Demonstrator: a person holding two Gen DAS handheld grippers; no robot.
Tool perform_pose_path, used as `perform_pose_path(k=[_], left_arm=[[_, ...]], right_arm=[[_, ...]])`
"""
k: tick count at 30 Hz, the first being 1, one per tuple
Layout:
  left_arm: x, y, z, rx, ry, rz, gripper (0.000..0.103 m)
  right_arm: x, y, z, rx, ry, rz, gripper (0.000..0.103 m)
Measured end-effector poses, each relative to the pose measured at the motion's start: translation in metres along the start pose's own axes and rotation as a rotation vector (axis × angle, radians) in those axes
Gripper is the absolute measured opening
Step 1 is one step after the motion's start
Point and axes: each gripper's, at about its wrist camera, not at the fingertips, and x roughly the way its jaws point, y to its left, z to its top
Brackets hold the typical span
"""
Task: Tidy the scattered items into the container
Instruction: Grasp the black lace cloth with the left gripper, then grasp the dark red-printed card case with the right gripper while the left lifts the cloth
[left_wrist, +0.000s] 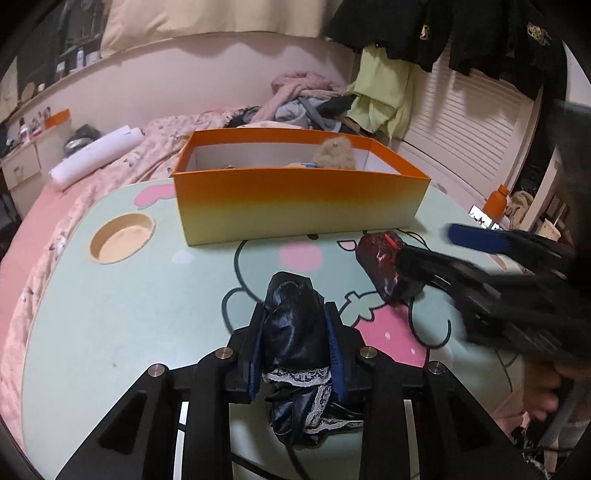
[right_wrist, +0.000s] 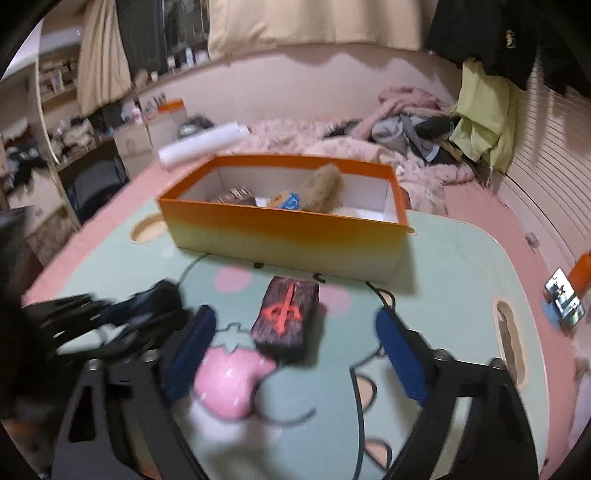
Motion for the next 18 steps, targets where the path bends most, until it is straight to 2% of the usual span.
perform_pose_path(k=[1,5,7,10,13,18], left_arm=[[-0.001,0.000,-0.001,0.000,-0.003,0.001,0.028],[-0.003,0.002,-0.002,-0.001,-0.008,0.001,0.028],[-0.005,0.003,-0.001,-0.002,-0.011,-0.006,0.028],[-0.009,0.004,0.003,-0.005,-0.021,-0.015,0.028],[-0.017,0.006,0.015,-0.003,-0.046,-0.020,0.028],[-0.032,0.005,0.055,0.044,-0.108,-0.020,0.028]], right_arm=[[0.012,0.000,0.004,0.018,0.038,0.013,0.068],[0.046,-0.002,0.002,0.022,0.148,0.004,0.055],[0.044,0.002,-0.002,-0.018,0.117,-0.013,0.041],[0.033,-0.004,-0.003,0.019,0.091,0.076,0.040],[0.013,-0.004,0.002,-0.028,0.013,0.036,0.040],[-0.008,-0.010,0.034,-0.039,-0.054,0.048,0.040]])
